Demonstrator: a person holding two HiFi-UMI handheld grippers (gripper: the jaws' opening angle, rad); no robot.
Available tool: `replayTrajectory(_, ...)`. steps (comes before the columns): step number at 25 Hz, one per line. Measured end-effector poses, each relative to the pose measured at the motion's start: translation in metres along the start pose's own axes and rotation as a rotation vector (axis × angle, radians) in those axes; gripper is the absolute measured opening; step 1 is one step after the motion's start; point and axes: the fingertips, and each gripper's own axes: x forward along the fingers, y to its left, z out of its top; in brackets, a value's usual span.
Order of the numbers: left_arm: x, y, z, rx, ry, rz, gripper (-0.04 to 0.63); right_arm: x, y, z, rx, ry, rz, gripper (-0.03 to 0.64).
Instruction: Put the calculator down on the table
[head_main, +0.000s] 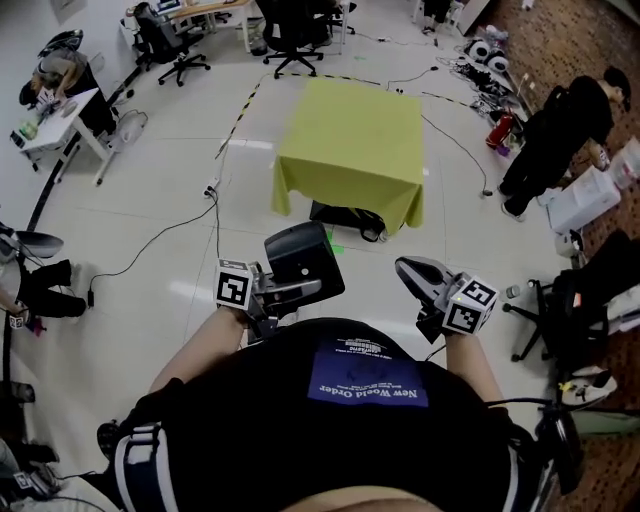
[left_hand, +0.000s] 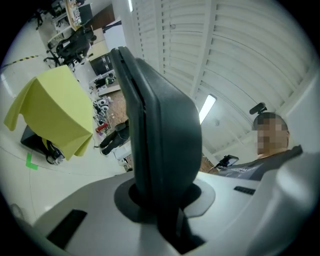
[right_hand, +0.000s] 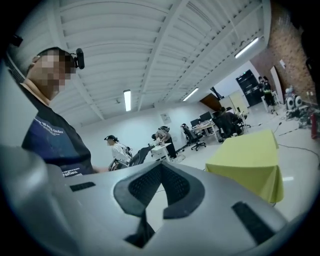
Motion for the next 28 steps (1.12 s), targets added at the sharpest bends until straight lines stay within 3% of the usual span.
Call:
replayTrajectory(6,-0.024,0.063,0.094,0.026,0.066,-0.083,0.074,0.074,-0.053,0.046,-0.033,-0.041,-0.114,-0.014)
replayTrajectory(13,-0.086,0.129,0.177,0.034,0.143,-0.072,0.074,0.168,-0.091,0.09,-0.006,-0.103,-0.18,-0.014)
replayTrajectory(19,-0.101,0.168,0.232,0.025,0.088,-0.1,0.074,0.22,-0.133,0.111,-0.027,-0.032,-0.192,-0.014)
replayTrajectory(24,-0.093,0.212,0.266,-0.013,0.065,-0.046,0.074,0.244,-0.187,0.127,-0.013,-0.03,-0.161,-0.014)
replayTrajectory(28,-0.053,0.243,0.296,0.018,0.063,-0.001,0.074,0.245,-0.25,0.135,-0.019,-0.009,-0.104,-0.014)
